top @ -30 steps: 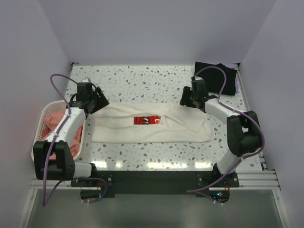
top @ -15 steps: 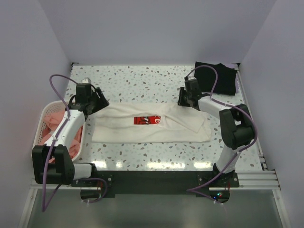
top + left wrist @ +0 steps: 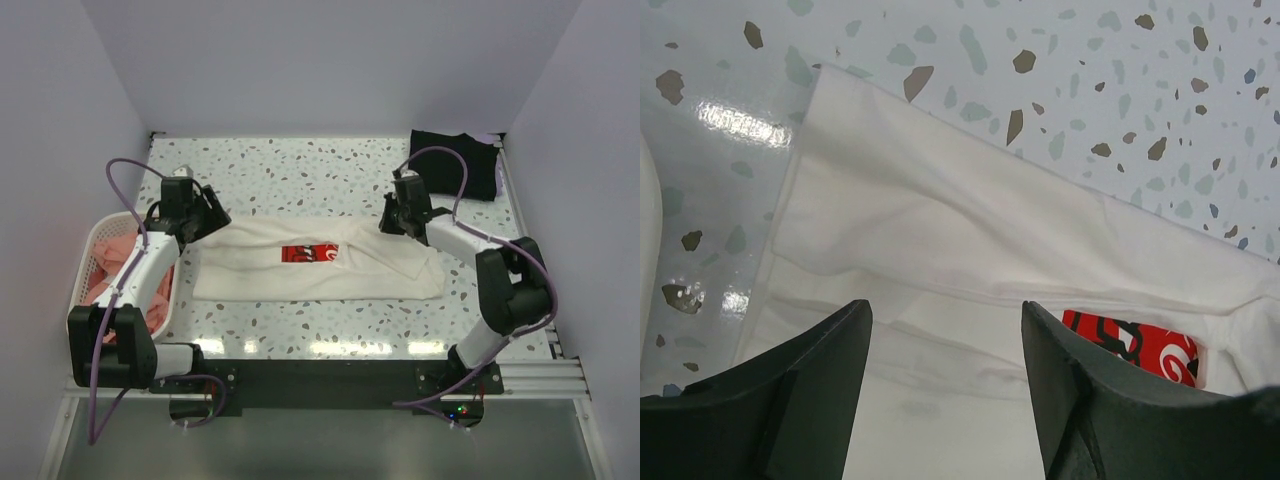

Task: Fold and stack the t-shirts
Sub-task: Fold the tshirt

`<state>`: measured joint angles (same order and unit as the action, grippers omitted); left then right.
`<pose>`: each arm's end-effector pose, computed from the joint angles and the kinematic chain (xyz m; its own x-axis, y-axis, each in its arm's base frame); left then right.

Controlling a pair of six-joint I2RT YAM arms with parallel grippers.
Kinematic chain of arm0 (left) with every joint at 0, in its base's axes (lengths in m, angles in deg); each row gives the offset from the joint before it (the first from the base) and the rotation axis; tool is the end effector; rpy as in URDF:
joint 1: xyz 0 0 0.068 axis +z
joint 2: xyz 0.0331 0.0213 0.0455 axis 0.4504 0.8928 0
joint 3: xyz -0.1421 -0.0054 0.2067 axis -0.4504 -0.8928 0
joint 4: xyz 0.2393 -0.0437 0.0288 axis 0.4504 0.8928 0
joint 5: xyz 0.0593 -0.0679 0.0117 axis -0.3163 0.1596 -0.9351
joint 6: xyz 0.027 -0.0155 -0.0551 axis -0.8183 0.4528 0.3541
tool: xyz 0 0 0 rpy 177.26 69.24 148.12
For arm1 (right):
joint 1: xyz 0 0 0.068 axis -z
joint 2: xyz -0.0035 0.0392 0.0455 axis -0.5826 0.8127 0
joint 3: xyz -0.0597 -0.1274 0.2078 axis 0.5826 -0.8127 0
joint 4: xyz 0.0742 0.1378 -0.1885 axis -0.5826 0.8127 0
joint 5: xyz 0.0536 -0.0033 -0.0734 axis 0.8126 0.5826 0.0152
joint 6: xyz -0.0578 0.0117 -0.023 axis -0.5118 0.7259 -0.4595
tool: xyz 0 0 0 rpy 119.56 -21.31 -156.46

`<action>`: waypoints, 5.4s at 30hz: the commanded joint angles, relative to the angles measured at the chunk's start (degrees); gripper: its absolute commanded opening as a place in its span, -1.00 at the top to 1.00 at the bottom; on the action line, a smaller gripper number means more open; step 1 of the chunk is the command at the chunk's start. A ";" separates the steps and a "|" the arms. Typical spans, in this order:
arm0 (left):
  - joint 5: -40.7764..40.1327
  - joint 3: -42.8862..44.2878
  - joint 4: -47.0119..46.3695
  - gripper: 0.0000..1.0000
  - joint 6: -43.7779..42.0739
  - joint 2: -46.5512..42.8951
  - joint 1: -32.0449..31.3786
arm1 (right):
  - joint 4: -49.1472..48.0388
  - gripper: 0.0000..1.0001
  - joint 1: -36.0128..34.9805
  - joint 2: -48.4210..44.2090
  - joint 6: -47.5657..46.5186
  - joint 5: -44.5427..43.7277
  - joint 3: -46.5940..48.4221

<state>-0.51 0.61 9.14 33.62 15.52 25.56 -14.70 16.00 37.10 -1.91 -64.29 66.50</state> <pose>0.2752 -0.0071 0.2274 -0.6198 -0.5139 -0.5931 -0.3373 0.8568 -0.3900 0.3293 0.1160 0.1713 -0.7372 0.1555 -0.6576 -0.0283 0.9652 0.2599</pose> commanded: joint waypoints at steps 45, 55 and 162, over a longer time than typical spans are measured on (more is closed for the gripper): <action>3.03 -0.66 -1.41 -0.31 -1.31 1.57 -0.98 | -2.16 0.92 -21.67 -29.90 13.34 -2.04 -25.43; -6.19 -0.40 2.19 -0.25 3.33 3.06 -1.51 | 4.26 0.86 -21.67 -37.03 13.16 -6.70 -28.51; -21.58 -0.04 -2.11 0.54 22.50 16.25 -1.86 | 0.66 0.80 -21.67 -36.41 12.11 -3.97 -32.20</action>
<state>-21.58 0.44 8.85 55.31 31.82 23.98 -12.18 -5.33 0.84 10.29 -67.90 34.63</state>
